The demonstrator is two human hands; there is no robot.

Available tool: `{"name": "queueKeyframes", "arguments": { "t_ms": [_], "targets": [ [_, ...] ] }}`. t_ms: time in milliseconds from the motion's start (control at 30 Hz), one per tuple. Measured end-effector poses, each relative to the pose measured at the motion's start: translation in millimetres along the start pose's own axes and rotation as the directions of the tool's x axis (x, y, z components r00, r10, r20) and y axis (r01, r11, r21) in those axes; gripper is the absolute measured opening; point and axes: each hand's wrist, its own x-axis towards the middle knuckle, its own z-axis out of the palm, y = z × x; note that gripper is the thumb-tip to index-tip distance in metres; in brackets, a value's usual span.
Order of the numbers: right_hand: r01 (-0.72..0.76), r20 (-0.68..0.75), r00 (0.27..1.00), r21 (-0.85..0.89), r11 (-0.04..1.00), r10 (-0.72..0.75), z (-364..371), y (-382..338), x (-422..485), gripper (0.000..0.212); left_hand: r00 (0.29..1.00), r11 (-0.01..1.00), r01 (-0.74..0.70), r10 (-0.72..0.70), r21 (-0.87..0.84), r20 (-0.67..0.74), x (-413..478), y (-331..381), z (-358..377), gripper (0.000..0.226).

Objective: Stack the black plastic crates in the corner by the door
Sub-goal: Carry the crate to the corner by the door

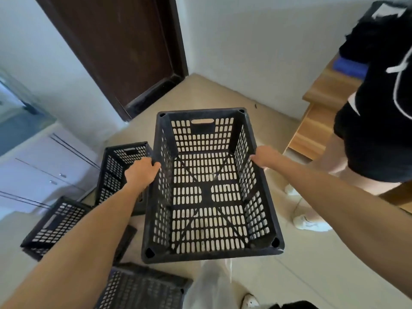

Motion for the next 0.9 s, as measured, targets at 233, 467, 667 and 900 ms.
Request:
{"name": "queueKeyframes", "arguments": {
  "t_ms": [233, 467, 667, 900],
  "targets": [
    [-0.049, 0.072, 0.996, 0.046, 0.998, 0.046, -76.3, -42.7, 136.0, 0.031, 0.998, 0.999, -0.03, 0.029, 0.014, 0.057, 169.9, 36.5, -35.3, 0.039],
    [-0.114, 0.084, 0.991, 0.149, 0.982, 0.103, -150.9, -62.6, 264.4, 0.037, 0.991, 0.994, -0.086, 0.092, -0.07, 0.1, 324.6, 94.2, -83.6, 0.033],
    [-0.128, 0.117, 0.987, 0.2, 0.971, 0.106, -205.5, -59.1, 386.6, 0.038, 0.987, 0.992, -0.1, 0.109, -0.08, 0.118, 452.0, 147.7, -95.7, 0.037],
    [-0.096, 0.125, 0.989, 0.173, 0.98, 0.074, -297.9, -47.4, 542.4, 0.041, 0.99, 0.996, -0.024, 0.035, -0.083, 0.133, 590.5, 239.6, -126.2, 0.033]
  ]
}}
